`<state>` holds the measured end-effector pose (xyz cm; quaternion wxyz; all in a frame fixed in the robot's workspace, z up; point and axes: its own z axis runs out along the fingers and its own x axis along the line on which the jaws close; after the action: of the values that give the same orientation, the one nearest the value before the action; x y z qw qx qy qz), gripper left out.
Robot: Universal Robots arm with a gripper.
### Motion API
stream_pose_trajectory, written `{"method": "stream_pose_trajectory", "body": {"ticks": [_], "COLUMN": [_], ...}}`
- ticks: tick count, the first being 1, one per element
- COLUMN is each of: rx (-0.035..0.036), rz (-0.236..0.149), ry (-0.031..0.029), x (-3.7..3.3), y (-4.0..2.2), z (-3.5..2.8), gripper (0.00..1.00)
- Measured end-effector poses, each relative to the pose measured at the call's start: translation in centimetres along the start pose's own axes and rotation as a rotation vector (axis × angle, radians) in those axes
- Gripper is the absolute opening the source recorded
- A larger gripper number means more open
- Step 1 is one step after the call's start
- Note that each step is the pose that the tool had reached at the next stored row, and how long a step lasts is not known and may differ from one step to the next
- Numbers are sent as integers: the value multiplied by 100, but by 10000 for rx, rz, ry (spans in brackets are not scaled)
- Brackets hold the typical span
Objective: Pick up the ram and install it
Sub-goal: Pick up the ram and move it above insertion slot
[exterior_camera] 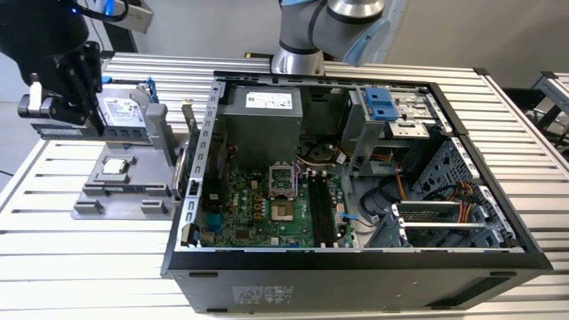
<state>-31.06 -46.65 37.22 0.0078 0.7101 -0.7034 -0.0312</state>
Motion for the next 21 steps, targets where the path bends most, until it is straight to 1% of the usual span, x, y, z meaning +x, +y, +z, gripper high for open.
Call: {"method": "stream_pose_trajectory", "body": {"ticks": [2,5,17,19,21], "rx": [-26,-47,-53,-53,-52], "rz": [2,2,2,2,1], "ry": [9,10,10,11,10], "x": [0,1,2,2,0], "y": [-17,-66,-286,-303,-313], "z": [-1,-4,-17,-29,-63], "gripper": [0,0,0,0,0]}}
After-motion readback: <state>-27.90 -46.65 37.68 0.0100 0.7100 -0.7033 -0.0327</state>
